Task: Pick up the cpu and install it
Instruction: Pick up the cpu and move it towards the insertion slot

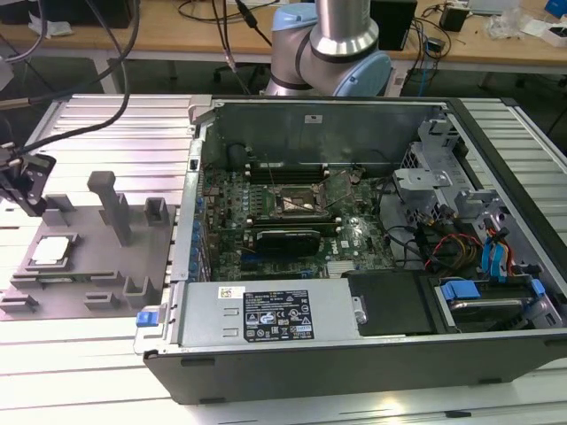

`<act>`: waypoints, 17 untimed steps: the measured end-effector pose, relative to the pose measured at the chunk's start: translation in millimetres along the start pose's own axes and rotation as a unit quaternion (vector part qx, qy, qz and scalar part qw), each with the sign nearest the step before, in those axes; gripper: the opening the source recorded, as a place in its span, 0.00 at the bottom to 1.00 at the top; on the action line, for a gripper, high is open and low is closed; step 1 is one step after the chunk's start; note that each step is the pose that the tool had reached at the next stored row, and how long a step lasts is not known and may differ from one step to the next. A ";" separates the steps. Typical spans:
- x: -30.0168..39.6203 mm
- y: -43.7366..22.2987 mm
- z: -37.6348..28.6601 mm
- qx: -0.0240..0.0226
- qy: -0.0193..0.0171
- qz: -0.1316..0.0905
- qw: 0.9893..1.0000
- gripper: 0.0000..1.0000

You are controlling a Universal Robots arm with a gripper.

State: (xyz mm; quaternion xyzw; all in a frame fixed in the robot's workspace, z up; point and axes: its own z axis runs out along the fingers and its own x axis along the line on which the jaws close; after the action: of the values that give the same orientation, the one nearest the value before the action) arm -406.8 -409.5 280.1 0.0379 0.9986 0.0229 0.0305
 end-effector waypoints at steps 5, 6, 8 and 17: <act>0.8 -0.3 6.2 0.000 0.000 0.000 1.000 0.11; 0.9 -0.4 7.4 0.000 0.000 0.000 1.000 0.11; 1.2 -0.6 10.4 0.000 0.000 0.000 1.000 0.11; 9.4 -3.4 26.9 0.000 0.000 0.000 1.000 0.11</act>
State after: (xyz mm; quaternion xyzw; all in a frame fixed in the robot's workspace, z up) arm -414.7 -411.0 252.5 0.0374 0.9986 0.0230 0.0306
